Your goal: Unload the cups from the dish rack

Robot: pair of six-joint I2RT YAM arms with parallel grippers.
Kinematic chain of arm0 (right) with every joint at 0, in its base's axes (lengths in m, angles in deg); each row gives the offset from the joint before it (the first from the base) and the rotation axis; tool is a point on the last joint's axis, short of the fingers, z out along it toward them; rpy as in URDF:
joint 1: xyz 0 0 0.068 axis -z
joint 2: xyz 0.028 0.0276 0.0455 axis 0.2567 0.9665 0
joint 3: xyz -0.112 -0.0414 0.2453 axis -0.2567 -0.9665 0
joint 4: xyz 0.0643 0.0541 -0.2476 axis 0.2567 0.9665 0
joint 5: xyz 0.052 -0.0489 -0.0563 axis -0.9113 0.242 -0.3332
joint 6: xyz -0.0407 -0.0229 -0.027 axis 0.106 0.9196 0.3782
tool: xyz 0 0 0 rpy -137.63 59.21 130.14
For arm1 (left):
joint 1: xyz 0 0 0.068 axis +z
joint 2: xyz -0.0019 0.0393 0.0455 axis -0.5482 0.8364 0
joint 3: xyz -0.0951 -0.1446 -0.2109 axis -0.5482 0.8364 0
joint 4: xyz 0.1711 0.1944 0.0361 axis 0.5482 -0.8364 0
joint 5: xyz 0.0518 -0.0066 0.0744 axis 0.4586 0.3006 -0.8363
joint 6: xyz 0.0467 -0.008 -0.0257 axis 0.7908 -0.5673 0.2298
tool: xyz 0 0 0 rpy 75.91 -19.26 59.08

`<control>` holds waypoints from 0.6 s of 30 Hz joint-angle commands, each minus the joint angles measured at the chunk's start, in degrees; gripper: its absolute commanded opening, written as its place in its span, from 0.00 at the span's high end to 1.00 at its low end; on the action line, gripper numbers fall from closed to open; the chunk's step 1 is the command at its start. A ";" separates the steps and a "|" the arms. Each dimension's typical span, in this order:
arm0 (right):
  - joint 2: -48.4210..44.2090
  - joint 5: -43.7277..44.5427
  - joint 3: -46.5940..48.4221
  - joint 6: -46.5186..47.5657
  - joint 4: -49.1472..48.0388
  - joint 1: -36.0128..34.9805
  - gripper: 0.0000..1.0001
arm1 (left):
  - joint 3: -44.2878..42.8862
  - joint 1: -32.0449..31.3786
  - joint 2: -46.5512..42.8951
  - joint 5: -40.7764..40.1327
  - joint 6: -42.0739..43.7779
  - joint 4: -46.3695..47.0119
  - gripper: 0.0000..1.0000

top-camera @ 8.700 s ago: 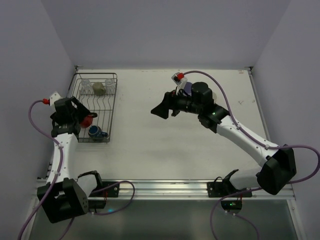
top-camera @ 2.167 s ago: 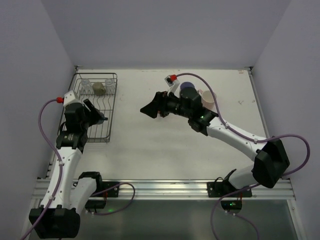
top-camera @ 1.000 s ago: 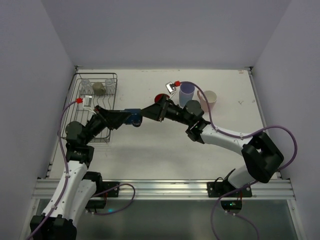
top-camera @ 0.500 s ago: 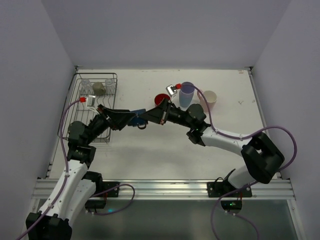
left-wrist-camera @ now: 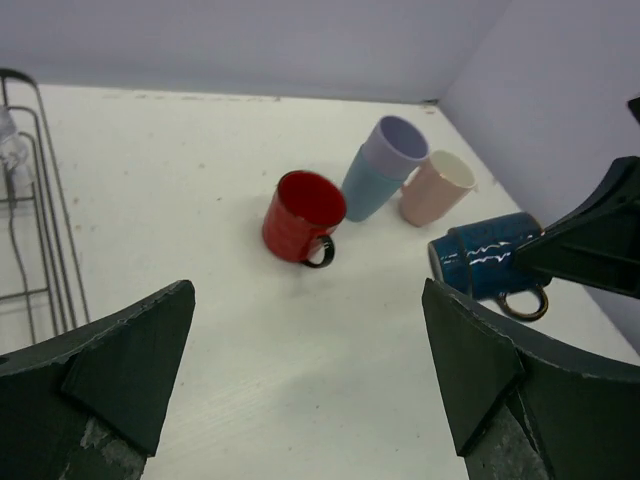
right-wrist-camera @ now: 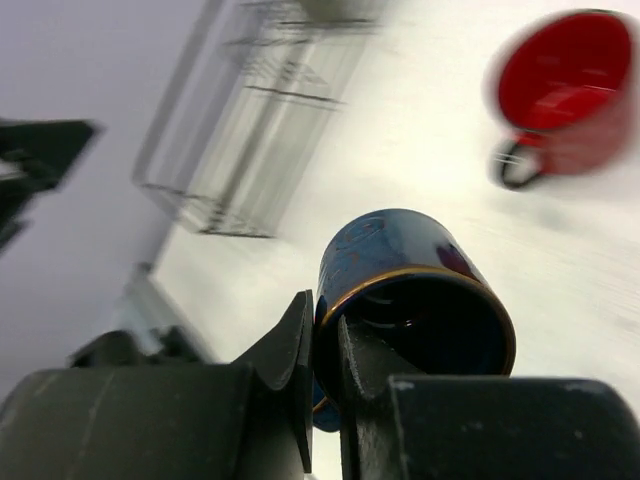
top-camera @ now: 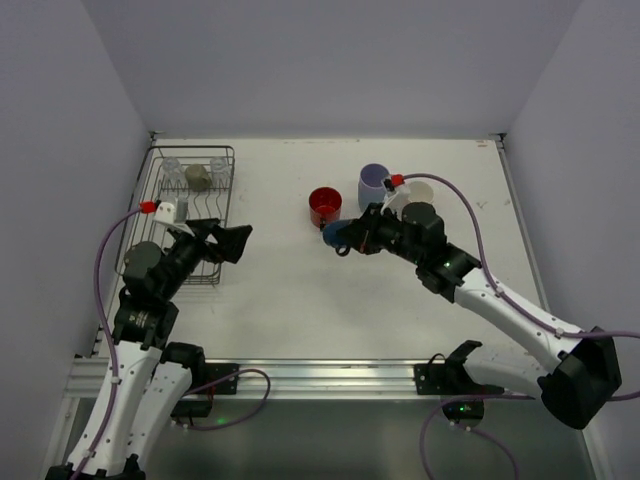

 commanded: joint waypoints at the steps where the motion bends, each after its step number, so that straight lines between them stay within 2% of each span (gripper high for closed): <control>1: 0.41 7.99 2.17 9.38 14.65 5.45 1.00 | 0.48 -0.78 -0.86 -7.46 8.04 -7.46 0.00; 5: 5.58 15.79 5.23 13.76 20.87 6.26 1.00 | -0.05 -1.05 -0.51 -8.70 8.48 -8.79 0.00; 8: 12.61 18.09 9.28 16.48 23.44 6.26 1.00 | -0.05 -1.14 -0.42 -7.73 8.39 -8.79 0.00; 13: 22.80 22.58 15.60 18.60 24.24 5.82 1.00 | 0.04 -1.40 -0.51 -7.73 8.40 -8.87 0.00; 18: 28.96 24.95 21.05 19.75 24.41 4.15 1.00 | 0.22 -1.49 0.28 -9.83 8.13 -8.96 0.00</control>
